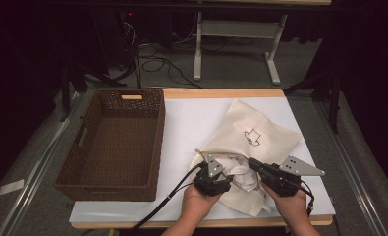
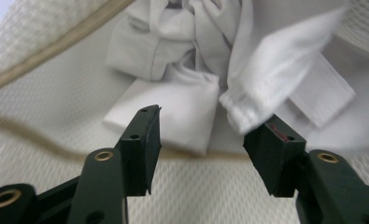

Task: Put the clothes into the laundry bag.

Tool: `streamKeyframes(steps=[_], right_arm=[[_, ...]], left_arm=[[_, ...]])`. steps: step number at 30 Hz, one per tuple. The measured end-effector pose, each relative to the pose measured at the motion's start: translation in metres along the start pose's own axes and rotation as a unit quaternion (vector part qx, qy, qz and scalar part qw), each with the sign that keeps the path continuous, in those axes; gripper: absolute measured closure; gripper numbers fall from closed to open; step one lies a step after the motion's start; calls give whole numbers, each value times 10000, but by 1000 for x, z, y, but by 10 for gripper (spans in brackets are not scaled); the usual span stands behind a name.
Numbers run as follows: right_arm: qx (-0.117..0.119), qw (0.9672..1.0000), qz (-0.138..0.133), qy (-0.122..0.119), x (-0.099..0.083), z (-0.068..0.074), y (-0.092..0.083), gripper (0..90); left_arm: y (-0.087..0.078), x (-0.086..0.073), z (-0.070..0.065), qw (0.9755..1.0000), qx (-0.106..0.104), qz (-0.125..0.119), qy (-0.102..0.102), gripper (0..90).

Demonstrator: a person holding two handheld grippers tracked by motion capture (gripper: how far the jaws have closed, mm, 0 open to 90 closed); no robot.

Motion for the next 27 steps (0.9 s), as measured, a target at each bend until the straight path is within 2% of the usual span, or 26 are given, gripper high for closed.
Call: streamKeyframes(steps=[3,8,12,16,18,20,24,27], right_arm=[[18,10000,6,5,0,0,1,892],[-5,10000,17,-8,-1,1,1,892],[22,10000,31,2,-1,1,1,892],[5,10000,23,6,-1,0,0,892],[15,10000,20,-2,-1,0,0,892],[29,10000,19,10,-1,0,0,892],[24,10000,-1,45,0,0,-1,892],[40,10000,-4,55,0,-1,-1,892]], left_arm=[[-10,-3,-2,9999,-51,-112,-14,487],[-19,1,-22,9984,-372,-416,59,473],[-9,6,-40,9965,-682,-458,143,413],[5,9,-52,9955,-862,-250,318,382],[11,9,-53,9957,-866,-141,309,427],[15,10,-49,9952,-934,-159,232,582],[15,14,-40,9973,-672,-139,272,827],[18,17,-27,9989,-419,-139,162,870]])
Point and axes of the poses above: each handheld gripper's, and its own axes: y roughly forward along the jaws, x roughly out of its top, z roughly to its left, the point moved 3 cm from there along y, roughly forward along the jaws, and after that the axes turned 13 degrees about y, right-handed, at the moved point
